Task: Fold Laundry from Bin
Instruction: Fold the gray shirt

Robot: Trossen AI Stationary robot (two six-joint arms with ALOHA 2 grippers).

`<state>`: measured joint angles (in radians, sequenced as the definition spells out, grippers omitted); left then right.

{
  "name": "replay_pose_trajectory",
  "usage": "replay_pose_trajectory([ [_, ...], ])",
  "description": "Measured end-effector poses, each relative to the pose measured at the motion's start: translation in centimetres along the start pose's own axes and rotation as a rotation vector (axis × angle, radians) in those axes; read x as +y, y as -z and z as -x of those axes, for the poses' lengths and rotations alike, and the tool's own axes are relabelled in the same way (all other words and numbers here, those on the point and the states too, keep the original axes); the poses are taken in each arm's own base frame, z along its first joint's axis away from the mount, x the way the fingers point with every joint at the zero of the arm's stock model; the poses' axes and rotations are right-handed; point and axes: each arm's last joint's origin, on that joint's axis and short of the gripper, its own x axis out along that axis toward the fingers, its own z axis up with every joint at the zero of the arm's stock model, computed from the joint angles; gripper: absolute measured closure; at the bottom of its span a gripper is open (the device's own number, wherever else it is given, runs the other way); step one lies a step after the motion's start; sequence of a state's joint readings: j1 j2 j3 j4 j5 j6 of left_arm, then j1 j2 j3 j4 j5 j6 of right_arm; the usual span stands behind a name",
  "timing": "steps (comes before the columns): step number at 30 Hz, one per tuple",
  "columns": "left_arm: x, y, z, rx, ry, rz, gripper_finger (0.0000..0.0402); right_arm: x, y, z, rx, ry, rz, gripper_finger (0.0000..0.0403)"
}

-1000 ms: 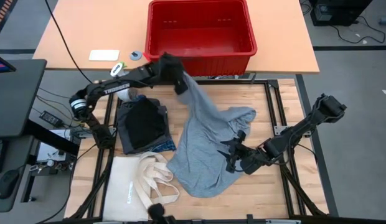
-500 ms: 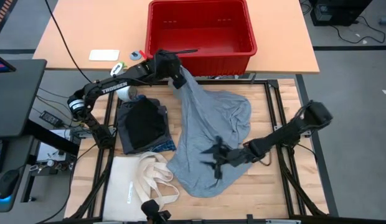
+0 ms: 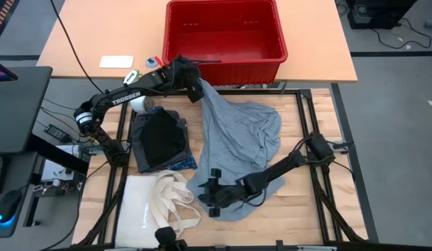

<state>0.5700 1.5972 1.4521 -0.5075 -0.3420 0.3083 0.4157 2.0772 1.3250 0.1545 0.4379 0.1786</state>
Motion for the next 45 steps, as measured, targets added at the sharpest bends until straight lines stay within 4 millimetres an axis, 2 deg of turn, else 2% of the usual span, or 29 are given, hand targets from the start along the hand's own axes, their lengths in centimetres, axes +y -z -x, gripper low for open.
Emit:
replay_pose_trajectory([
  [4, 0.1, 0.3, 0.6, 0.022, 0.009, -0.049, 0.0397, 0.8, -0.5, -1.9, 0.015, 0.06, 0.068, 0.0206],
  [7, 0.4, 0.4, 0.9, 0.031, 0.01, -0.057, 0.0397, 1.2, -0.2, -3.1, 0.074, 0.084, 0.108, 0.0208],
  [11, 0.4, 0.7, 1.1, 0.056, 0.019, -0.081, 0.0397, 1.3, 0.2, -3.5, 0.163, 0.12, 0.093, 0.0219],
  [15, 0.3, 0.9, 1.2, 0.078, 0.028, -0.107, 0.0397, 1.0, 1.1, -3.2, 0.252, 0.179, 0.049, 0.0259],
  [20, 0.3, 1.0, 1.2, 0.084, 0.03, -0.109, 0.0397, 0.8, 2.1, -2.8, 0.339, 0.223, -0.017, 0.0334],
  [25, 0.3, 1.0, 1.2, 0.084, 0.032, -0.132, 0.0397, 1.5, 2.4, -2.4, 0.363, 0.182, -0.02, 0.0383],
  [30, 0.3, 1.0, 1.2, 0.089, 0.034, -0.139, 0.0397, 2.3, 2.2, -1.4, 0.386, 0.147, -0.037, 0.0386],
  [34, 0.2, 1.2, 1.5, 0.094, 0.091, -0.195, 0.0397, 2.8, 1.0, 0.3, 0.361, 0.137, -0.028, 0.0383],
  [39, 1.1, 0.6, 4.3, 0.003, 0.07, -0.19, 0.0397, 3.2, -1.8, 3.4, 0.291, 0.099, -0.025, 0.0379],
  [45, 2.4, 0.6, 7.7, -0.062, 0.048, -0.149, 0.0397, 3.6, -2.3, 4.3, 0.309, 0.01, 0.008, 0.0366],
])
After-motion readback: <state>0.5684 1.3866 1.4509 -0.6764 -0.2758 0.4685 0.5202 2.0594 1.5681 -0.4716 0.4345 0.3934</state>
